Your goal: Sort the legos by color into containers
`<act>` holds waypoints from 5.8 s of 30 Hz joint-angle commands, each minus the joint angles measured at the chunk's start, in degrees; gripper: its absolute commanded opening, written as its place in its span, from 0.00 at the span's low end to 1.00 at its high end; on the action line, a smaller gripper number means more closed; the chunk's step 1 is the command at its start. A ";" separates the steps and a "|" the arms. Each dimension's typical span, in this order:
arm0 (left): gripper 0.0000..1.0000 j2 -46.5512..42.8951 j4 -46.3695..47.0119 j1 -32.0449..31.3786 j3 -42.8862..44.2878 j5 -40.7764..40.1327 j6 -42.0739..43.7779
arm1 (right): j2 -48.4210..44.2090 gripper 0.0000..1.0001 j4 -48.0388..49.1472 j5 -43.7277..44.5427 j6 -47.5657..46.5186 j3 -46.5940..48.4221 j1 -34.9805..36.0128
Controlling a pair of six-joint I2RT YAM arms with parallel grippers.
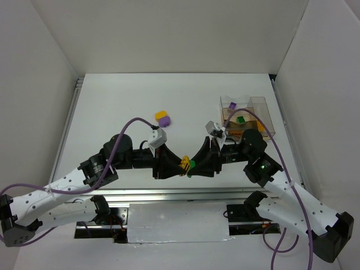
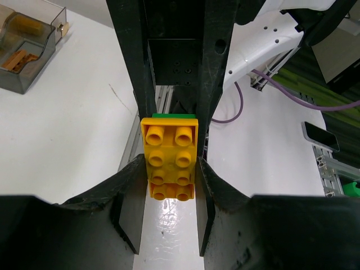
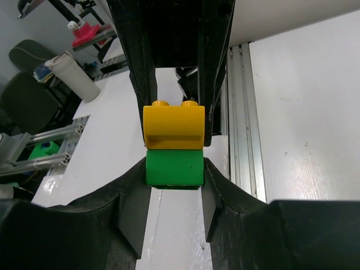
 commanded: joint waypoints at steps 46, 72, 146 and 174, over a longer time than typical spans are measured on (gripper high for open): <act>0.00 -6.62 -21.33 -0.24 6.64 -25.96 -2.05 | 50.13 0.11 -21.25 81.76 10.10 29.79 -33.60; 0.00 -0.21 -9.22 2.82 6.12 -10.56 -6.00 | 25.47 0.80 -0.84 11.78 6.38 13.38 -32.91; 0.99 3.30 -30.29 8.11 5.51 -36.25 -10.39 | 57.43 0.00 -21.15 86.33 6.76 37.43 -48.89; 1.00 34.14 -30.99 29.38 25.35 -37.48 -20.85 | 18.63 1.00 -16.70 52.02 13.52 13.12 -31.33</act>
